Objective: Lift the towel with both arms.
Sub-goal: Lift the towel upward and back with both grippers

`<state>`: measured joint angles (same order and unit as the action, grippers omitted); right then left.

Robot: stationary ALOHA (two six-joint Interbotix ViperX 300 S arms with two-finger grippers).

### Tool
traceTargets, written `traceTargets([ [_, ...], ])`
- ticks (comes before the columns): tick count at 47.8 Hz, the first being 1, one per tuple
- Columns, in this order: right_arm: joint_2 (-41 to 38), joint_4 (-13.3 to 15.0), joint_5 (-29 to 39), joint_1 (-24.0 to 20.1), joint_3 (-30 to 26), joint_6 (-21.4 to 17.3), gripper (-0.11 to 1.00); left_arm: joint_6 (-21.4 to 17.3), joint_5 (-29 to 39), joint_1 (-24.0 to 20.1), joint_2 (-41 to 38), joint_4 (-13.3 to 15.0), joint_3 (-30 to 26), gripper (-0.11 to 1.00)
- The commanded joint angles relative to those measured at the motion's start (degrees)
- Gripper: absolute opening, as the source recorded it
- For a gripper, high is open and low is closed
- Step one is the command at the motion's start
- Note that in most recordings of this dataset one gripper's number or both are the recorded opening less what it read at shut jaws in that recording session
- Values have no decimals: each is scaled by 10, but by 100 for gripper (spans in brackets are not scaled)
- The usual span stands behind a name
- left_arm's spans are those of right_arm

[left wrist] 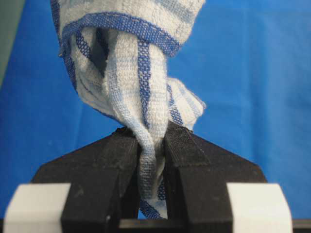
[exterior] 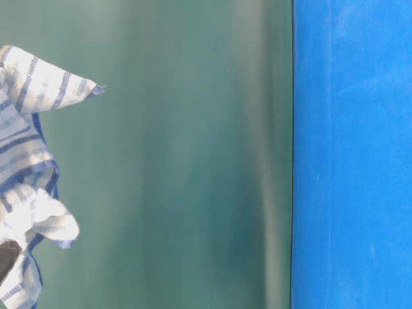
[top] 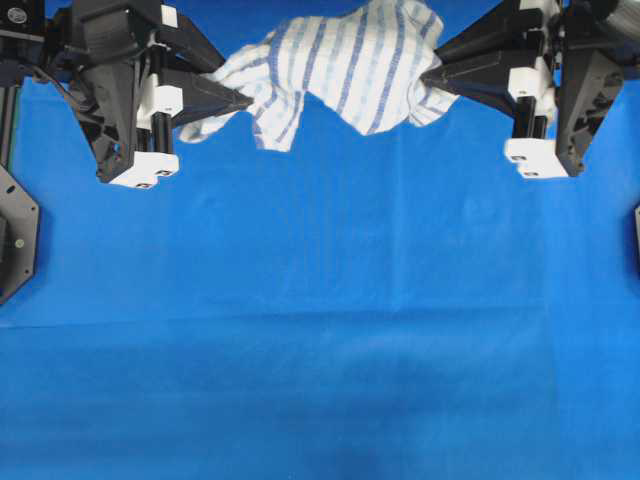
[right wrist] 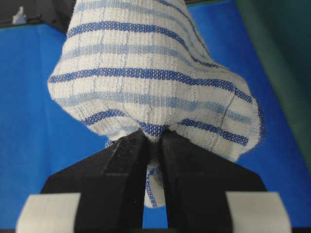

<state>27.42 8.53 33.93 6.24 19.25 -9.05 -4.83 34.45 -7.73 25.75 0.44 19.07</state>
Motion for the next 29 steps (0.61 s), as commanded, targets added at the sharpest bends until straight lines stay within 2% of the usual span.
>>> traceTargets([
  [1,5,2,-4,1,-13,3,12,-11,-7,-1,7,-1,-11,7],
  [15,11,3,-33,1,-12,25,13,-16,-33,-1,7,-1,-11,9],
  [18,11,3,-33,1,-12,25,14,-16,-39,-1,7,1,-11,22],
  [19,10,3,-32,1,-12,25,18,-15,-40,-1,8,2,-11,28],
  [26,10,7,-30,1,-11,26,58,-17,-42,-1,11,2,-7,73],
  [29,11,11,-28,1,-11,25,68,-17,-43,-1,16,2,-4,86],
])
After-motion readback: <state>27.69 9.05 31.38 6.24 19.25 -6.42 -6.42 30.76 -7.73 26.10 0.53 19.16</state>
